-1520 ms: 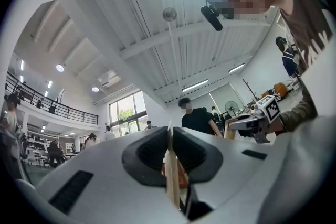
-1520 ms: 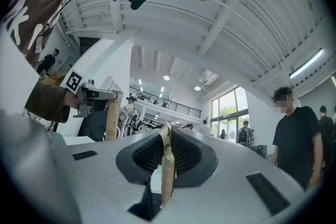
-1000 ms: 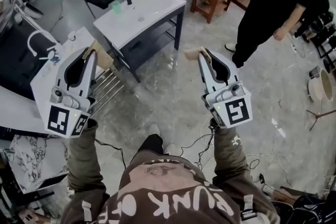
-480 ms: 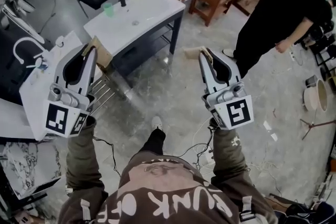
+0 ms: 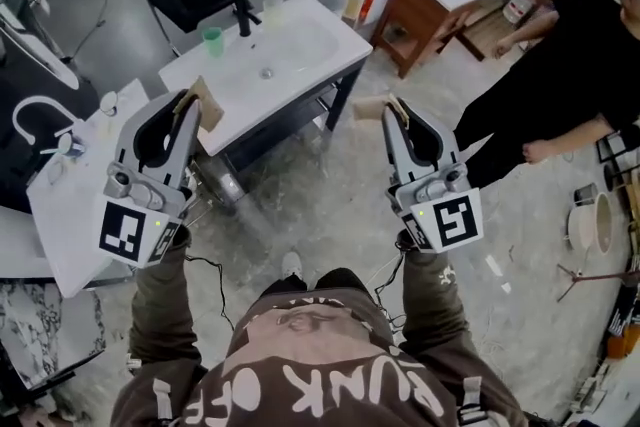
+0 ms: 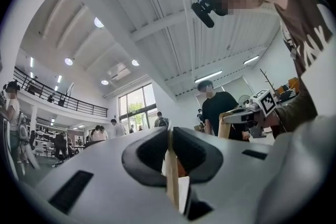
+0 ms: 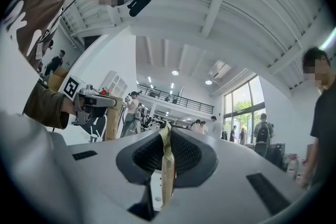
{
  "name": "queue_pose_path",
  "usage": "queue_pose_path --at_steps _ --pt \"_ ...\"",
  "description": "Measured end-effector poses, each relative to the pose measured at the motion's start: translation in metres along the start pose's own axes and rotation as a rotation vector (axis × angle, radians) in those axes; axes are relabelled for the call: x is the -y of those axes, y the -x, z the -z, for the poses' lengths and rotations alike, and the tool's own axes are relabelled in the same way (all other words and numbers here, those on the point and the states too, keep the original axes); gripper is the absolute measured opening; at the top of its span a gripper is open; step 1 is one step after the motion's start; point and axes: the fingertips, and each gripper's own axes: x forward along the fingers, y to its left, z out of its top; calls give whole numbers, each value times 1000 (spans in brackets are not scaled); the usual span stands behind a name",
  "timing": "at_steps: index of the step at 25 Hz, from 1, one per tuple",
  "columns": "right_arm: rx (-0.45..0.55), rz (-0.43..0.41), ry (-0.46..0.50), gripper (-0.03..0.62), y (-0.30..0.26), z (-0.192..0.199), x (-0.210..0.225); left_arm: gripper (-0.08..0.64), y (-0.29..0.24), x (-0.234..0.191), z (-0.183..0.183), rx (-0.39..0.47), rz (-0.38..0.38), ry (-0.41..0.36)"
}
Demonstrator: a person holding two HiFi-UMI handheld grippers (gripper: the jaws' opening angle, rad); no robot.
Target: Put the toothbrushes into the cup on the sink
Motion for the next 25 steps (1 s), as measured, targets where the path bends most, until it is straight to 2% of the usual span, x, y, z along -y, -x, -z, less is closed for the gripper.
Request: queue_pose_path --at_steps 8,14,21,25 --pt "21 -96 -27 43 -93 27 18 35 -28 -63 35 -38 -93 -2" --pt "39 -183 -64 43 -172 77 43 35 -65 -106 83 -87 -176 -13" --pt "61 -319 -142 43 -282 138 98 35 -139 -163 143 -168 -322 -1" --pt "65 -365 -147 43 -348 164 142 35 -190 -196 164 -189 -364 -19"
